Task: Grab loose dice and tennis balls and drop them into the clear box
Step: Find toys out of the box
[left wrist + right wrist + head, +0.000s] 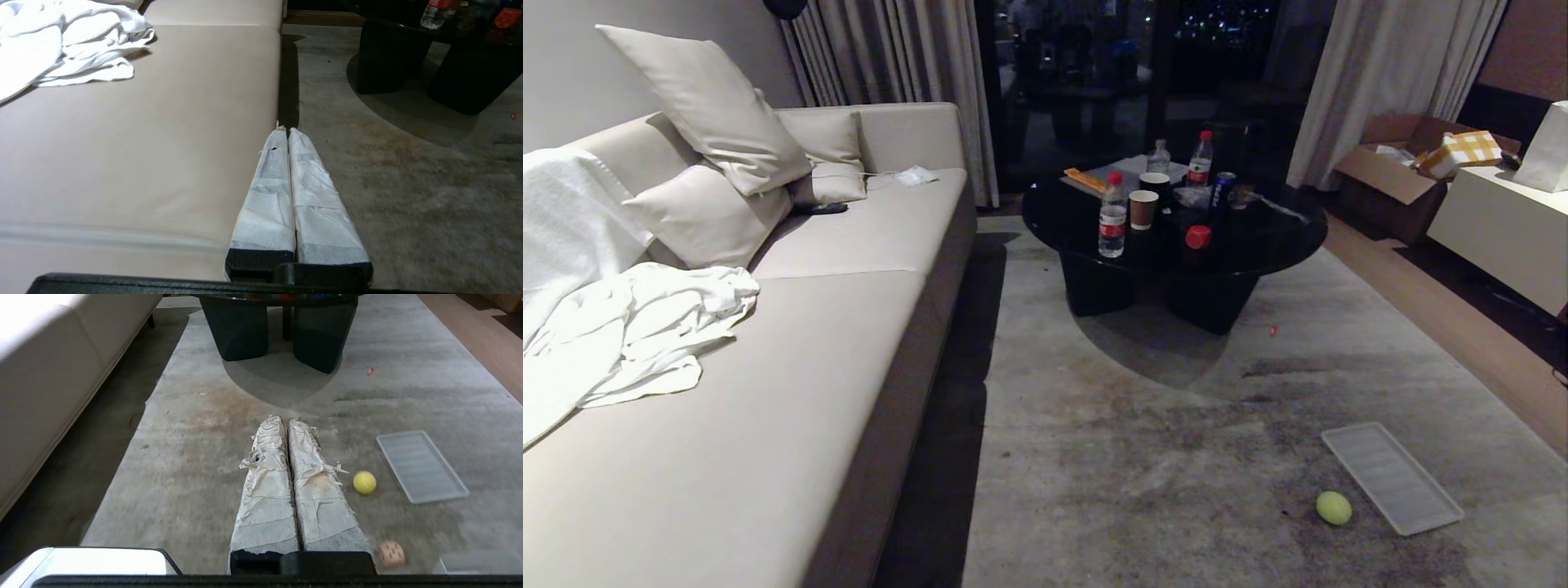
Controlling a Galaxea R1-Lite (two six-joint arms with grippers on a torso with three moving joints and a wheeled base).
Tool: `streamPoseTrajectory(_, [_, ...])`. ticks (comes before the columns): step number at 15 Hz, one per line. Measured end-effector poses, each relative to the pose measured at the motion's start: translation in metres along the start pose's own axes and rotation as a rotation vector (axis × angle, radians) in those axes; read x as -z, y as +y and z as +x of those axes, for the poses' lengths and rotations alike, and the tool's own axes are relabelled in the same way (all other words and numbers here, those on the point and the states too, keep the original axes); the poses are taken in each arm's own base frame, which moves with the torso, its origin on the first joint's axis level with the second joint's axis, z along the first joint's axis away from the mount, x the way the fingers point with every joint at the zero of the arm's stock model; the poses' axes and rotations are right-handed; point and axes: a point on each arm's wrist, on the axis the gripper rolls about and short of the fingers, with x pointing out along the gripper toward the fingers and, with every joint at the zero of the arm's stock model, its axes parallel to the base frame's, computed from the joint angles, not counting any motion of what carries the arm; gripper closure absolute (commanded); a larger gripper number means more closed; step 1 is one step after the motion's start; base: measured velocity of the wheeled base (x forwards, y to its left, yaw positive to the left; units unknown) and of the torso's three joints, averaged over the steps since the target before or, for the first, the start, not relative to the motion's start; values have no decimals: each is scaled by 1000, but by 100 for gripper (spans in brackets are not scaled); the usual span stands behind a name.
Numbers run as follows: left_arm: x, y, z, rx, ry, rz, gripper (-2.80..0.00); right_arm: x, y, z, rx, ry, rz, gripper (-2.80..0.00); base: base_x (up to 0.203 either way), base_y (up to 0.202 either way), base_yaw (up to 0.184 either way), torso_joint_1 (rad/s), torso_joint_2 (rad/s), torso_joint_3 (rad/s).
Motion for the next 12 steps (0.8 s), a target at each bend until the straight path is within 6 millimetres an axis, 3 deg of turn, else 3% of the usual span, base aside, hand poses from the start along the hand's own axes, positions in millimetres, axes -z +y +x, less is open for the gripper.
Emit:
streamPoseTrajectory(3, [0,0,0,10,0,14,0,0,0,0,0,0,0,0,162,0,0,3,1,3])
streamPoseTrajectory(8, [0,0,0,20,-1,37,0,0,0,0,0,0,1,0,0,0,0,0,0,0])
streamPoseTrajectory(12, [0,-1,0,21,-2,40,0,0,0,0,0,0,2,0,-2,5,-137,1,0,2])
